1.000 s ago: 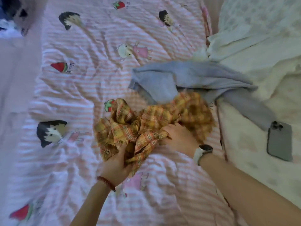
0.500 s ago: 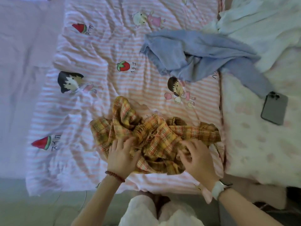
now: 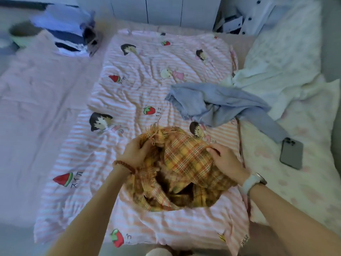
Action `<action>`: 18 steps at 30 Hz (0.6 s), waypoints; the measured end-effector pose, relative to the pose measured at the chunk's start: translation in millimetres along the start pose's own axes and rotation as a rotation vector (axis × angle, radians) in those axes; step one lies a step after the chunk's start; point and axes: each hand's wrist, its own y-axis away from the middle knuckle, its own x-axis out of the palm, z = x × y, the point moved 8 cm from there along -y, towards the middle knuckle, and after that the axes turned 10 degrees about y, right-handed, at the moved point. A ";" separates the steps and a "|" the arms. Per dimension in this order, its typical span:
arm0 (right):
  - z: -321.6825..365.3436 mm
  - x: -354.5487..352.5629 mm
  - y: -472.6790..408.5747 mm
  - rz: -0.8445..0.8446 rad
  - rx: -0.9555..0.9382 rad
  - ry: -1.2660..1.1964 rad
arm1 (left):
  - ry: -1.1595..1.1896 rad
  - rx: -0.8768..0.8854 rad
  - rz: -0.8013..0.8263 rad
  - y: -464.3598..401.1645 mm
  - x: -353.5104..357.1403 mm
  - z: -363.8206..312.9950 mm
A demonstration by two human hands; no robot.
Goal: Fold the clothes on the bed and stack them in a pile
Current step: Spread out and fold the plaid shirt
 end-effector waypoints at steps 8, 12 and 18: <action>134.6 -209.2 -57.8 -0.429 -0.216 -0.117 | 0.378 0.400 -0.378 -17.4 -129.0 -215.4; 195.4 -301.7 -40.2 -0.699 -0.363 -0.050 | 0.546 0.595 -0.449 0.8 -190.2 -287.1; 238.0 -354.2 -12.8 -0.925 -0.398 -0.124 | 0.430 0.738 -0.385 20.1 -215.7 -320.3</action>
